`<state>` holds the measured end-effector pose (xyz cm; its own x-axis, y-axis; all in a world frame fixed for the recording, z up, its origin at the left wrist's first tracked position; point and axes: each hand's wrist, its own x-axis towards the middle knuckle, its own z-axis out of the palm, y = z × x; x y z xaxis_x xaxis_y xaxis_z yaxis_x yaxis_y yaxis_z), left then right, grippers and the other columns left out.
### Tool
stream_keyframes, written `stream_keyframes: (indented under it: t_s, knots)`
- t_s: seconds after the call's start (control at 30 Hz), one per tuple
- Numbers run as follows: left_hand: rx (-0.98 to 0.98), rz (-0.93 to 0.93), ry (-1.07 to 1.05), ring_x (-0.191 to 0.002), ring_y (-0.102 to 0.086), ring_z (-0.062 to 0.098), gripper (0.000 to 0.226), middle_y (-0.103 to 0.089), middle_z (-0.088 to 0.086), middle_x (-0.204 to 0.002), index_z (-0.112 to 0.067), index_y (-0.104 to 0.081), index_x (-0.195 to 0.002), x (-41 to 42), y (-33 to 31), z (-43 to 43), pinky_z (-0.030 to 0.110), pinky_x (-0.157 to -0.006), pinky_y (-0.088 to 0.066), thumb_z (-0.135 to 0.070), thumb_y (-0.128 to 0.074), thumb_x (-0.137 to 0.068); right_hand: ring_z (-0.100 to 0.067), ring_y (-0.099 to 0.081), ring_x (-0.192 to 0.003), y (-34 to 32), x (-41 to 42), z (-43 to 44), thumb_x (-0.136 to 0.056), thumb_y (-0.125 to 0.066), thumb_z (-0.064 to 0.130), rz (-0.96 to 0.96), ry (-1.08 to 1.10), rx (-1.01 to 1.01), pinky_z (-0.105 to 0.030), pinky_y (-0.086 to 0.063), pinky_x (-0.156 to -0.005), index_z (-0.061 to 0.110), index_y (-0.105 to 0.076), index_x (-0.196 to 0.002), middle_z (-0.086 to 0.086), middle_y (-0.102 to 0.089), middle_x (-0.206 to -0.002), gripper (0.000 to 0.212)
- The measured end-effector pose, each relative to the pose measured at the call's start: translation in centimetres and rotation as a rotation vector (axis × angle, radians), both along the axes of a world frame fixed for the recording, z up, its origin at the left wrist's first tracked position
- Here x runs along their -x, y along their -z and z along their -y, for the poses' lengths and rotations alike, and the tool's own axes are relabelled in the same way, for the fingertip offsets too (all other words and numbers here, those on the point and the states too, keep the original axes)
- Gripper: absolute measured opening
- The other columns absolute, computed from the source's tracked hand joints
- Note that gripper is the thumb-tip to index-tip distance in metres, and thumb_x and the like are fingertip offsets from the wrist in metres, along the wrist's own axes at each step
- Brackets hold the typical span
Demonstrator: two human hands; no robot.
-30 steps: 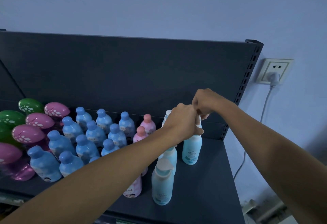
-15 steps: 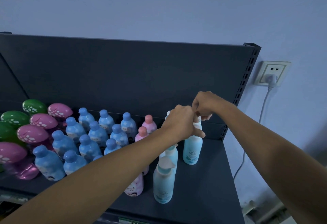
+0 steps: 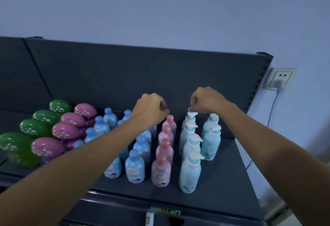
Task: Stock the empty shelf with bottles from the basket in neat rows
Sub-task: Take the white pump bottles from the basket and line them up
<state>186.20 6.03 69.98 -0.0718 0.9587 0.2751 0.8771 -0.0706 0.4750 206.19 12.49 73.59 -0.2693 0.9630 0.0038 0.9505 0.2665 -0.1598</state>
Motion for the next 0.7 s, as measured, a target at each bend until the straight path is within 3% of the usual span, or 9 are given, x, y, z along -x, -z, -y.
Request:
stream_keyframes:
  t_s: [0.33, 0.4, 0.47, 0.6, 0.7]
  knots:
    - [0.004, -0.02, -0.001, -0.092, -0.069, 0.021, 0.016, -0.073, -0.009, -0.087, -0.025, -0.078, -0.096, 14.6, 0.4, 7.3, 0.038, -0.081, -0.059, -0.032, -0.069, -0.084, -0.021, -0.064, -0.094, -0.4, 14.1, 8.8, -0.08, -0.071, 0.038, 0.01, -0.033, -0.062, -0.034, -0.054, -0.076, 0.03, -0.071, -0.094, 0.006, -0.067, -0.102, 0.016]
    - [-0.043, -0.031, 0.018, -0.081, -0.068, 0.017, 0.013, -0.065, -0.013, -0.074, -0.023, -0.078, -0.091, 17.6, 0.9, 9.0, 0.03, -0.066, -0.054, -0.031, -0.07, -0.083, -0.021, -0.064, -0.093, 0.1, 17.4, 11.0, -0.08, -0.071, 0.037, 0.004, -0.022, -0.064, -0.033, -0.051, -0.074, 0.03, -0.072, -0.092, 0.006, -0.067, -0.1, 0.015]
    - [-0.102, -0.076, 0.009, -0.067, -0.059, 0.011, 0.011, -0.054, -0.015, -0.067, -0.024, -0.077, -0.087, 20.8, 1.6, 11.1, 0.022, -0.052, -0.038, -0.033, -0.073, -0.082, -0.021, -0.064, -0.093, 1.0, 20.8, 13.2, -0.078, -0.071, 0.038, -0.016, -0.005, -0.059, -0.034, -0.053, -0.076, 0.031, -0.072, -0.094, 0.006, -0.068, -0.099, 0.018]
    - [-0.025, -0.065, 0.082, -0.077, -0.068, 0.025, 0.013, -0.064, -0.005, -0.066, -0.023, -0.068, -0.068, 27.1, 3.0, 14.8, 0.03, -0.062, -0.047, -0.029, -0.068, -0.079, -0.018, -0.064, -0.092, 3.2, 27.3, 17.7, -0.077, -0.071, 0.037, -0.049, 0.018, -0.052, -0.037, -0.055, -0.082, 0.031, -0.072, -0.096, 0.009, -0.067, -0.092, 0.02]
    - [0.025, -0.088, 0.089, -0.08, -0.069, 0.029, 0.011, -0.072, 0.001, -0.075, -0.022, -0.074, -0.076, 31.1, 4.2, 17.5, 0.033, -0.067, -0.053, -0.029, -0.067, -0.081, -0.017, -0.065, -0.089, 5.2, 31.4, 20.8, -0.078, -0.072, 0.036, -0.07, 0.008, -0.018, -0.038, -0.057, -0.078, 0.03, -0.071, -0.093, 0.009, -0.068, -0.088, 0.016]
